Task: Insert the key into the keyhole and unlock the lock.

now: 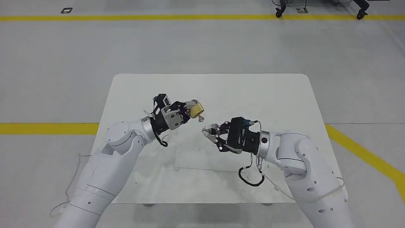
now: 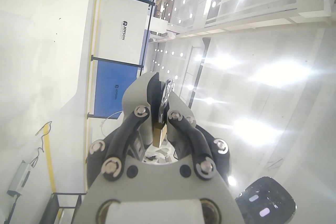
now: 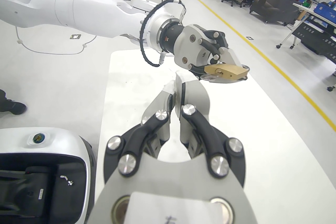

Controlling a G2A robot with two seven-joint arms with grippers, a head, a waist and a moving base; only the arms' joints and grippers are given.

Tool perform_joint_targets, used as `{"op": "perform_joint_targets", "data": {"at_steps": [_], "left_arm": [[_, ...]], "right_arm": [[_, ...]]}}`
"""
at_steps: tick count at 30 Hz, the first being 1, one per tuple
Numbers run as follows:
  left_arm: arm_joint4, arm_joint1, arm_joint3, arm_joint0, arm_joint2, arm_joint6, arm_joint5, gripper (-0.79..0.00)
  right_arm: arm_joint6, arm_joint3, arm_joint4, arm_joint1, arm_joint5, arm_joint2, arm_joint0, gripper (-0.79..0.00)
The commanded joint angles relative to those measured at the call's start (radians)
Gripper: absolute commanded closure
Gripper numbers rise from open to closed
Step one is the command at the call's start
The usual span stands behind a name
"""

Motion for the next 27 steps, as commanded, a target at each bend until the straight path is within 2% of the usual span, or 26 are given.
{"op": "perform_joint_targets", "data": {"at_steps": [1, 24, 27], "left_arm": [[0.011, 0.0, 0.0, 0.0, 0.0, -0.002, 0.001, 0.0], [0.07, 0.0, -0.006, 0.007, -0.006, -0.021, -0.037, 0.0], [0.073, 0.0, -0.008, 0.007, -0.019, -0.009, -0.076, 0.0]], "right_arm": [[-0.001, 0.01, 0.004, 0.0, 0.005, -0.006, 0.009, 0.0], [0.008, 0.108, 0.06, 0.005, 0.077, -0.051, 0.087, 0.0], [-0.004, 0.081, 0.075, 0.01, 0.08, -0.031, 0.067, 0.0]]}}
